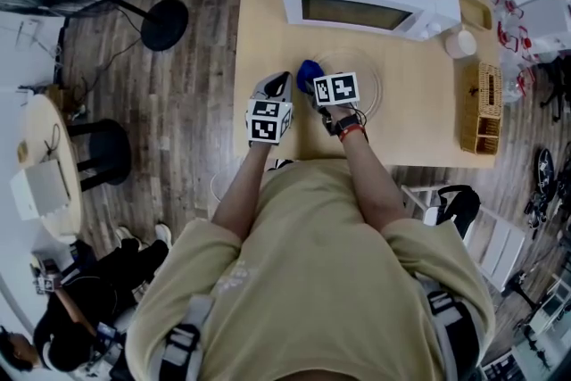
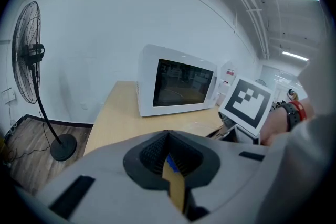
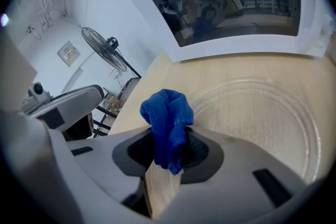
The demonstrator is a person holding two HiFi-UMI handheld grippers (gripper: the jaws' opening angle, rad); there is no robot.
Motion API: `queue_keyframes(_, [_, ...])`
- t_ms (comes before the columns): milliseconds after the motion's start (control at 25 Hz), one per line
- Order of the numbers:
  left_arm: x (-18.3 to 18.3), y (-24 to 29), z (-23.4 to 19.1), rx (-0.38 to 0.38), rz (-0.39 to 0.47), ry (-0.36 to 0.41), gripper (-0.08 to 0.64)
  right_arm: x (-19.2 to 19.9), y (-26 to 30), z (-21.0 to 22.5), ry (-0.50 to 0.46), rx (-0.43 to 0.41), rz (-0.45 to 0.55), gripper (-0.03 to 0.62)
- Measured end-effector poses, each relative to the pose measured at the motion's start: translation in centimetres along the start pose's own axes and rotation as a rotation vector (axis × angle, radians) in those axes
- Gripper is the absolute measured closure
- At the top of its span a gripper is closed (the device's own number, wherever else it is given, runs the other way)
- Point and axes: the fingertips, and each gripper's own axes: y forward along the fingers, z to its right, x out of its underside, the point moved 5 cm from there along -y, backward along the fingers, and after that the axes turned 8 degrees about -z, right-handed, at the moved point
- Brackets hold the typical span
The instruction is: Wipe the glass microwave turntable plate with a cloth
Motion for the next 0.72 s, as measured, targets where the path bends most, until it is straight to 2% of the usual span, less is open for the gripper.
queue_keyframes(280, [-1.1, 1.0, 1.5, 0.037, 0.008, 0.027, 0.541, 0.6, -0.7, 1.2, 0.027, -0.027, 0.007, 0.471])
queue_keyframes(720, [-0.8, 1.6, 2.6, 0.054, -0.003, 0.039, 0.541, 1.4, -2.1, 3.2, 0.052, 0.001, 0.017, 0.471])
